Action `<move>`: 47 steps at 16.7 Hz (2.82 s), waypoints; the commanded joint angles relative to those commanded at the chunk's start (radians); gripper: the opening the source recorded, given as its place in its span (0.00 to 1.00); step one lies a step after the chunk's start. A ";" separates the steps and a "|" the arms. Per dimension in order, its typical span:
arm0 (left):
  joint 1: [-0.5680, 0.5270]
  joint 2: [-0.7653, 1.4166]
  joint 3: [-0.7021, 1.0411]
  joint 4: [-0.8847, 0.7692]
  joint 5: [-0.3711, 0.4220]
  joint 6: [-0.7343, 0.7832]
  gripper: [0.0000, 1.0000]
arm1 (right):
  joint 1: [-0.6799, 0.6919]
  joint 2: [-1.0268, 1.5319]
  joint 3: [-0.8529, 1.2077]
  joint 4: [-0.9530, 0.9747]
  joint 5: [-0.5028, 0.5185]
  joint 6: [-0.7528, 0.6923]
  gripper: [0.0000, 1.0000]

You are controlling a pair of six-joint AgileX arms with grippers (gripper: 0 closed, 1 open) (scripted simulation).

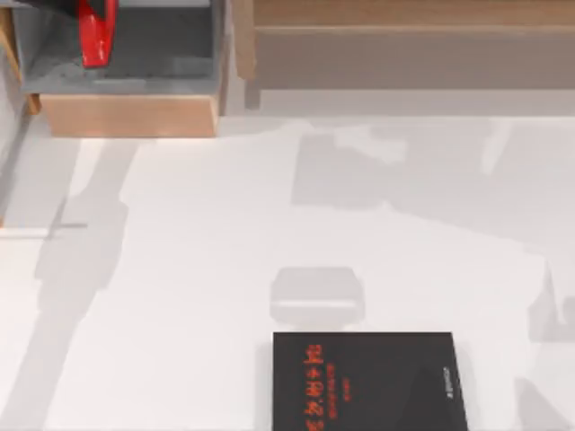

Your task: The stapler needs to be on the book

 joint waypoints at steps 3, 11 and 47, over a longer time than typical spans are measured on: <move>-0.197 -0.079 -0.208 0.089 -0.020 -0.194 0.00 | 0.000 0.000 0.000 0.000 0.000 0.000 1.00; -0.680 -0.195 -0.715 0.323 -0.085 -0.663 0.00 | 0.000 0.000 0.000 0.000 0.000 0.000 1.00; -0.893 -0.187 -1.028 0.541 -0.131 -0.870 0.90 | 0.000 0.000 0.000 0.000 0.000 0.000 1.00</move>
